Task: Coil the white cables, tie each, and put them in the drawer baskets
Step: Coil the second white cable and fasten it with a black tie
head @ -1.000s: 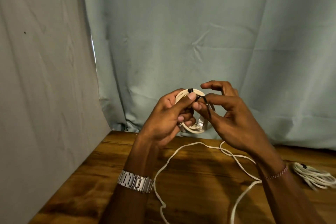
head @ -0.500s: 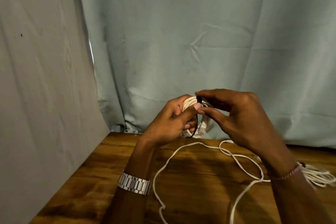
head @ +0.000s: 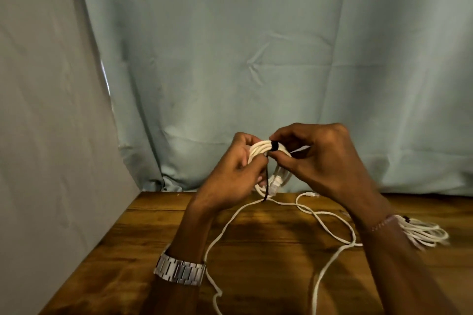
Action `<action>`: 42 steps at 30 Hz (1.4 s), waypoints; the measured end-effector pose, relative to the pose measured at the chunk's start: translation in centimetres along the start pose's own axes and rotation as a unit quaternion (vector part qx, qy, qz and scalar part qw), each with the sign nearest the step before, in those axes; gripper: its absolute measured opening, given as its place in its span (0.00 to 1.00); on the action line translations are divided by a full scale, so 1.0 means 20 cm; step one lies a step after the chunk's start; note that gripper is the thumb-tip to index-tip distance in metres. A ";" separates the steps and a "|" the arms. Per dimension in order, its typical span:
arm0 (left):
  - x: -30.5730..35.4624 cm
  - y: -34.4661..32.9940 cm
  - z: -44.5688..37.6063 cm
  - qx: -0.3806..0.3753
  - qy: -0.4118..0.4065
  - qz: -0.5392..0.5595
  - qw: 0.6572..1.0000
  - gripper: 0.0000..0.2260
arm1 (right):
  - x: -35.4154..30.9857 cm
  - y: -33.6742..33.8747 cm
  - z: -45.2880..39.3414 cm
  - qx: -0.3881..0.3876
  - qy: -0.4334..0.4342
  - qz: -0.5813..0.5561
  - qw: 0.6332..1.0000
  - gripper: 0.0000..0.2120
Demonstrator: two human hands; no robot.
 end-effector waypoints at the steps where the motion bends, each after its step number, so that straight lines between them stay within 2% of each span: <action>1: 0.00 0.00 0.00 0.010 0.003 0.001 1.000 0.03 | 0.01 -0.01 0.00 0.009 0.007 0.007 1.000 0.12; 4: -0.01 0.01 -0.01 0.033 0.001 -0.018 0.999 0.01 | 0.02 -0.02 0.02 0.036 0.026 0.033 0.998 0.13; 15: 0.05 0.01 -0.01 0.052 -0.046 -0.094 0.993 0.04 | 0.00 -0.06 0.07 0.140 0.060 0.098 0.983 0.14; 19: 0.03 0.01 -0.02 0.055 -0.038 -0.073 0.995 0.06 | -0.02 -0.08 0.08 0.158 0.068 0.111 0.979 0.11; 26: 0.08 0.02 -0.01 0.032 -0.073 -0.019 0.997 0.10 | -0.03 -0.07 0.09 0.189 0.078 0.138 0.969 0.09; 31: 0.12 0.00 0.02 0.025 -0.106 0.017 0.994 0.12 | -0.03 -0.05 0.08 0.177 0.057 0.142 0.972 0.11; 35: 0.11 0.02 0.01 0.047 -0.114 0.018 0.992 0.10 | -0.02 -0.04 0.05 0.158 -0.033 0.061 0.985 0.23; 40: 0.09 0.03 0.00 0.070 -0.101 0.027 0.992 0.09 | 0.02 -0.03 0.02 0.064 -0.140 -0.044 0.987 0.29; 42: 0.09 0.04 0.00 0.069 -0.103 0.025 0.992 0.10 | 0.01 -0.02 0.01 0.050 -0.147 -0.048 0.987 0.33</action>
Point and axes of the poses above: each hand's wrist, its own z-axis away from the middle knuckle, its own y-axis out of the back of the hand, x = y × z, the point moved 8 cm from there along -z, towards the middle knuckle, and after that the axes turned 10 degrees about x, right-handed, at the moved point
